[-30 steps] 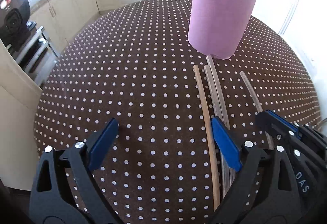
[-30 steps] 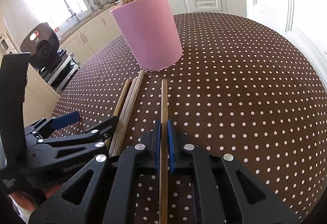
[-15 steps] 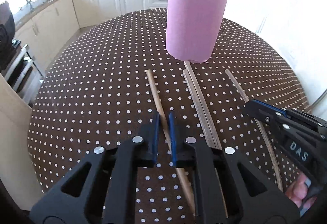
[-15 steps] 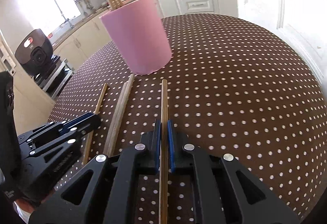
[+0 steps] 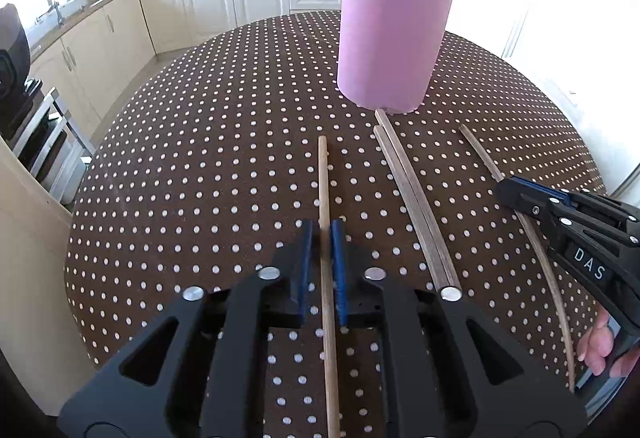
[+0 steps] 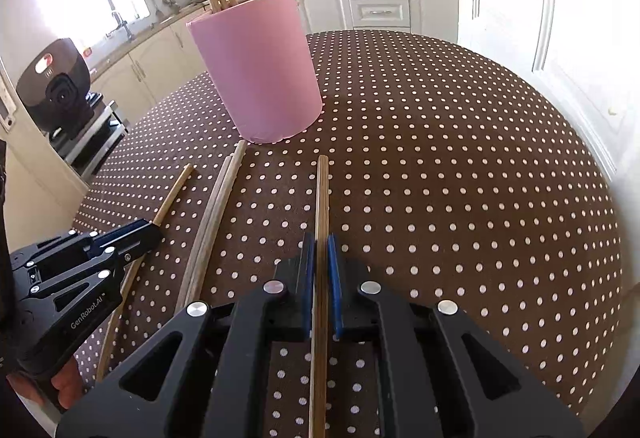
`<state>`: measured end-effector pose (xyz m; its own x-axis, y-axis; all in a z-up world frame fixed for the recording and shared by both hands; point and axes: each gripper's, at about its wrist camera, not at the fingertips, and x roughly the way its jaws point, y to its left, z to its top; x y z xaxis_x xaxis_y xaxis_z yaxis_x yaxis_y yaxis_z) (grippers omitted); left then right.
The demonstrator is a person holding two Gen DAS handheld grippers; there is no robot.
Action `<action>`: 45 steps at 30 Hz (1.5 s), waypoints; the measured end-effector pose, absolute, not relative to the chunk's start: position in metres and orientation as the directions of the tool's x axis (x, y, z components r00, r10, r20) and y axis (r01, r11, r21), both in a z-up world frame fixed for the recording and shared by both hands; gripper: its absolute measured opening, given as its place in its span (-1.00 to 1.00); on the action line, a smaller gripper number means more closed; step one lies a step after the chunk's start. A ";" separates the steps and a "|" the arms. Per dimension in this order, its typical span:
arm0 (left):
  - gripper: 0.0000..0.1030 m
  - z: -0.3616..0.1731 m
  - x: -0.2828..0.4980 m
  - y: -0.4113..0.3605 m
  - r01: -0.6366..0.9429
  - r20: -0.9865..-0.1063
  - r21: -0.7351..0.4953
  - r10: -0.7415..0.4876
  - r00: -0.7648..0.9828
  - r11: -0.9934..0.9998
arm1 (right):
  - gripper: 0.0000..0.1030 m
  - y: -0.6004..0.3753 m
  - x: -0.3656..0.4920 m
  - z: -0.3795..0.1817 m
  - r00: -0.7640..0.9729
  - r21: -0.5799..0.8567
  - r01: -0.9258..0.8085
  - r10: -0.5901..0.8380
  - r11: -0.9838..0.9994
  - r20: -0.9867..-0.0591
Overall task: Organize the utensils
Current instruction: 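Lift both held chopsticks upright and carry them above the pink cup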
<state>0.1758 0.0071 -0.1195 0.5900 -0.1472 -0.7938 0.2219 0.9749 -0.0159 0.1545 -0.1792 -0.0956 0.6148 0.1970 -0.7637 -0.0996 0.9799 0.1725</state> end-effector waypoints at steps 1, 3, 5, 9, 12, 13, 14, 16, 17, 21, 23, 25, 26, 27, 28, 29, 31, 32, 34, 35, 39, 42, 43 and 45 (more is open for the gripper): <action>-0.67 -0.120 0.177 0.007 0.218 -0.793 -0.015 -0.144 0.592 0.976 | -0.87 -0.178 0.156 -0.095 0.615 0.164 -0.101 0.192 0.981 -0.765; -0.67 -0.119 0.180 0.007 0.216 -0.792 -0.021 -0.148 0.592 0.976 | -0.87 -0.175 0.160 -0.095 0.614 0.156 -0.102 0.185 0.983 -0.767; -0.69 -0.120 0.185 0.009 0.212 -0.792 -0.052 -0.170 0.587 0.976 | -0.88 -0.174 0.162 -0.095 0.614 0.159 -0.100 0.187 0.982 -0.767; -0.89 -0.119 0.190 0.019 0.206 -0.786 -0.100 -0.204 0.584 0.973 | -0.88 -0.176 0.161 -0.095 0.618 0.187 -0.094 0.204 0.978 -0.759; -0.89 -0.118 0.193 0.027 0.217 -0.772 -0.167 -0.265 0.578 0.962 | -0.89 -0.183 0.161 -0.094 0.625 0.211 -0.081 0.215 0.974 -0.751; -0.89 -0.117 0.194 0.028 0.218 -0.766 -0.174 -0.272 0.582 0.960 | -0.88 -0.185 0.160 -0.093 0.630 0.214 -0.079 0.215 0.974 -0.747; -0.89 -0.116 0.193 0.028 0.214 -0.760 -0.174 -0.270 0.592 0.961 | -0.89 -0.186 0.159 -0.092 0.637 0.219 -0.076 0.216 0.973 -0.740; -0.89 -0.114 0.194 0.029 0.217 -0.752 -0.184 -0.279 0.597 0.959 | -0.89 -0.190 0.157 -0.088 0.648 0.229 -0.075 0.222 0.971 -0.728; -0.89 -0.113 0.194 0.030 0.217 -0.749 -0.188 -0.283 0.599 0.958 | -0.89 -0.191 0.156 -0.085 0.659 0.235 -0.073 0.224 0.969 -0.718; -0.89 -0.106 0.195 0.029 0.217 -0.728 -0.197 -0.291 0.621 0.956 | -0.89 -0.198 0.154 -0.073 0.693 0.252 -0.052 0.216 0.966 -0.687; -0.89 -0.099 0.192 0.027 0.212 -0.703 -0.181 -0.277 0.655 0.960 | -0.89 -0.202 0.152 -0.066 0.712 0.270 -0.049 0.223 0.962 -0.666; -0.89 -0.091 0.187 0.029 0.203 -0.680 -0.167 -0.262 0.684 0.965 | -0.89 -0.203 0.151 -0.061 0.727 0.273 -0.050 0.223 0.961 -0.650; -0.89 -0.087 0.186 0.028 0.206 -0.666 -0.170 -0.267 0.697 0.964 | -0.89 -0.203 0.150 -0.058 0.736 0.274 -0.050 0.221 0.961 -0.640; -0.89 -0.083 0.184 0.029 0.208 -0.652 -0.171 -0.269 0.709 0.963 | -0.89 -0.204 0.150 -0.053 0.747 0.273 -0.051 0.218 0.961 -0.628; -0.89 -0.079 0.181 0.029 0.209 -0.642 -0.170 -0.269 0.718 0.963 | -0.89 -0.204 0.149 -0.049 0.755 0.272 -0.054 0.217 0.961 -0.619; -0.89 -0.075 0.180 0.029 0.207 -0.632 -0.168 -0.266 0.728 0.964 | -0.89 -0.204 0.148 -0.047 0.762 0.272 -0.053 0.215 0.961 -0.611; -0.89 -0.067 0.177 0.029 0.207 -0.612 -0.166 -0.265 0.745 0.964 | -0.89 -0.203 0.148 -0.040 0.776 0.272 -0.058 0.215 0.961 -0.593; -0.89 -0.064 0.177 0.028 0.207 -0.604 -0.167 -0.266 0.751 0.964 | -0.89 -0.201 0.149 -0.037 0.782 0.270 -0.060 0.214 0.961 -0.585; -0.89 -0.056 0.177 0.026 0.210 -0.584 -0.166 -0.268 0.766 0.964 | -0.90 -0.200 0.149 -0.031 0.794 0.270 -0.064 0.213 0.961 -0.569; -0.89 -0.052 0.177 0.026 0.208 -0.575 -0.165 -0.266 0.774 0.964 | -0.90 -0.199 0.149 -0.027 0.799 0.271 -0.068 0.215 0.960 -0.561; -0.89 -0.040 0.176 0.021 0.202 -0.543 -0.153 -0.253 0.801 0.967 | -0.90 -0.200 0.145 -0.016 0.823 0.266 -0.078 0.213 0.961 -0.527; -0.89 -0.031 0.175 0.017 0.200 -0.518 -0.142 -0.245 0.819 0.969 | -0.90 -0.199 0.145 -0.007 0.836 0.259 -0.087 0.212 0.962 -0.506; -0.89 -0.028 0.174 0.016 0.202 -0.511 -0.135 -0.243 0.825 0.970 | -0.90 -0.199 0.145 -0.003 0.841 0.257 -0.089 0.211 0.962 -0.498; -0.89 -0.024 0.173 0.014 0.207 -0.498 -0.128 -0.243 0.832 0.970 | -0.90 -0.199 0.145 0.002 0.851 0.257 -0.094 0.211 0.962 -0.481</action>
<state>0.1727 0.0139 -0.0239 0.8320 -0.2434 -0.4985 0.2071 0.9699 -0.1279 0.1451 -0.1992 0.0023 0.8510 0.2111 -0.4808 -0.0935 0.9619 0.2568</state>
